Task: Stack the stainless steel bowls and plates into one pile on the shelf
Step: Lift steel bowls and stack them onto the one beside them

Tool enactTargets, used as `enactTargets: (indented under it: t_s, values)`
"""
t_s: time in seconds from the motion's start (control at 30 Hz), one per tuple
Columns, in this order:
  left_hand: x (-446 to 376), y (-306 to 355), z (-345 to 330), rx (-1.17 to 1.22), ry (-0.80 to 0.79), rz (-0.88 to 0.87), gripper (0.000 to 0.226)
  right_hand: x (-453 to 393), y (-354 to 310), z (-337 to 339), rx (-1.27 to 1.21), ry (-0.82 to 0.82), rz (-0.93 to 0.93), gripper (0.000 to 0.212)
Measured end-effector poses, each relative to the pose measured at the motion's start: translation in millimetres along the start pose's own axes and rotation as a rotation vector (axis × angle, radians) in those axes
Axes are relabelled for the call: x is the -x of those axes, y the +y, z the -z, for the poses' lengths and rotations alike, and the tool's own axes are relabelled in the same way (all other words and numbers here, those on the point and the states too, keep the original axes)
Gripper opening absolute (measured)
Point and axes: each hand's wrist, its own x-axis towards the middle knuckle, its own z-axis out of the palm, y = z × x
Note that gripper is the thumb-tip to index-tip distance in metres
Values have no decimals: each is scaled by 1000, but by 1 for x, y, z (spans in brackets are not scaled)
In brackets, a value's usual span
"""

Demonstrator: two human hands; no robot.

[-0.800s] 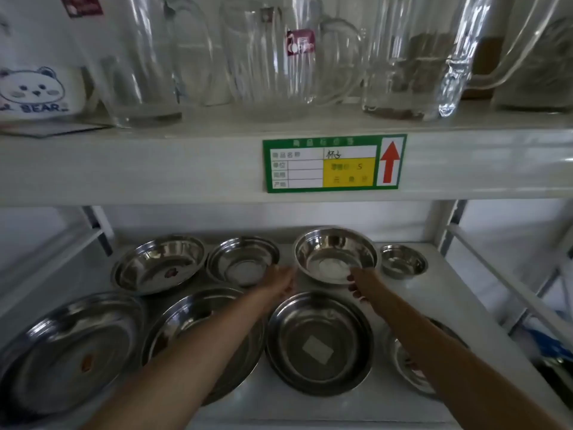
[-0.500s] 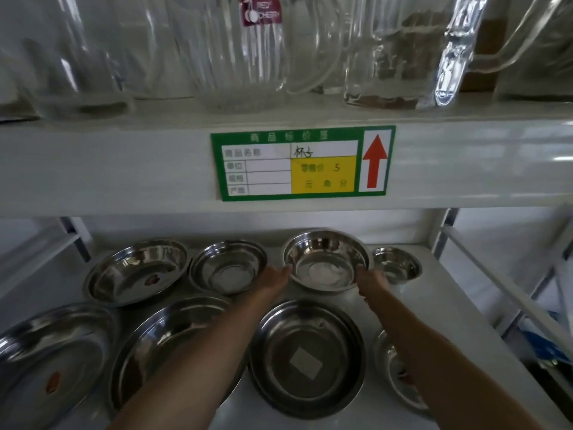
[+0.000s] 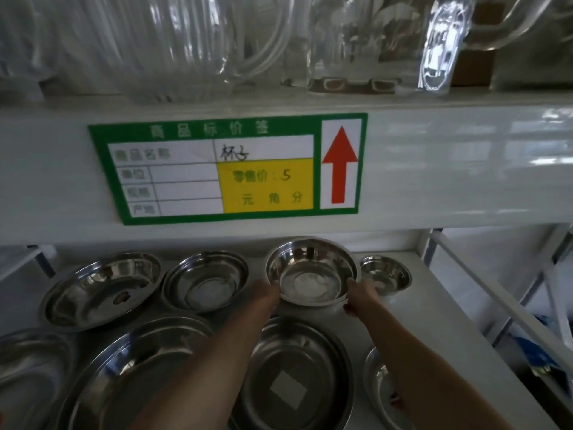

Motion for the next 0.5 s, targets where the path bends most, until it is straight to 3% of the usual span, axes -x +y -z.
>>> enactTargets:
  t_s: [0.23,0.5]
  values:
    - [13,9,0,118,0,61,17,-3,6,-5,-186,-33,-25,16]
    - [21,14,3,306,-26,74,12,0,7,-4,-322,-22,-12,18]
